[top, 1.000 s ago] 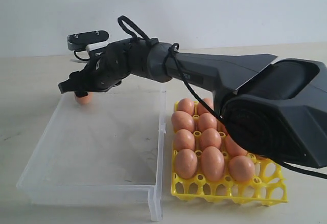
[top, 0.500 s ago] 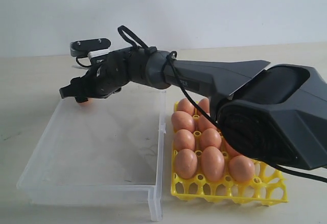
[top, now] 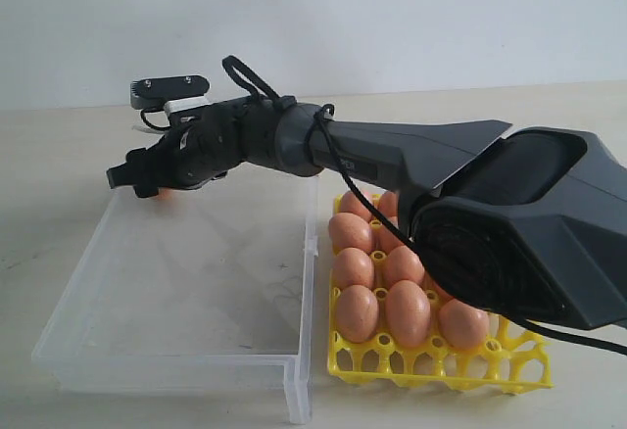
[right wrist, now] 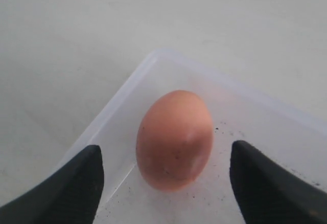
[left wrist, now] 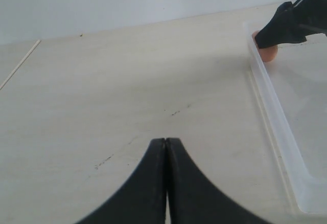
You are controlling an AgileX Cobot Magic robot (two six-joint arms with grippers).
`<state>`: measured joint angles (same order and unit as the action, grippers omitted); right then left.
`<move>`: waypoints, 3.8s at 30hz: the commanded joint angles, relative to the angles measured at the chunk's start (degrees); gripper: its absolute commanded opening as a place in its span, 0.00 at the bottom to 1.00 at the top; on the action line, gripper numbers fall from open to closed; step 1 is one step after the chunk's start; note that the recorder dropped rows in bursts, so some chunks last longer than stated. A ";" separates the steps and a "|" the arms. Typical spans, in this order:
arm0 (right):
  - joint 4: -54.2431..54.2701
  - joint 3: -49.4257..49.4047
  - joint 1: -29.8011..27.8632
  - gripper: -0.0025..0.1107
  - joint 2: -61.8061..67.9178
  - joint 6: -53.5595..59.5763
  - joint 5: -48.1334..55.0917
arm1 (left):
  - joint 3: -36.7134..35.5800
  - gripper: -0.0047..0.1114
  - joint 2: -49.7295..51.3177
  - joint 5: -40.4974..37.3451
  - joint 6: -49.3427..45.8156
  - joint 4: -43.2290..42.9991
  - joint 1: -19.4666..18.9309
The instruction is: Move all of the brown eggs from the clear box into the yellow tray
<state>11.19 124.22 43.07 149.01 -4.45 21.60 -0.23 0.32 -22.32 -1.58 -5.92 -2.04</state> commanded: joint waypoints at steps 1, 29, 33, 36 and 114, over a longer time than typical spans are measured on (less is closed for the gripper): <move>0.23 0.18 0.19 0.62 0.27 -0.07 -1.00 | 0.23 0.04 -0.32 0.52 0.26 0.14 0.33; 0.23 0.18 0.09 0.58 2.01 -0.07 -4.92 | 0.23 0.04 -0.32 0.52 0.26 0.14 0.33; 0.11 0.18 0.09 0.21 2.01 0.04 -0.50 | 0.23 0.04 -0.32 0.52 0.26 0.14 0.33; -1.09 0.18 0.09 0.02 1.77 0.57 0.52 | 0.23 0.04 -0.32 0.52 0.26 0.14 0.33; -5.27 -26.98 1.19 0.02 -19.55 16.33 -17.19 | 0.23 0.04 -0.32 0.52 0.26 0.14 0.33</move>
<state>6.41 106.54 43.98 137.91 9.32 11.74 -0.23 0.32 -22.32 -1.58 -5.92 -2.04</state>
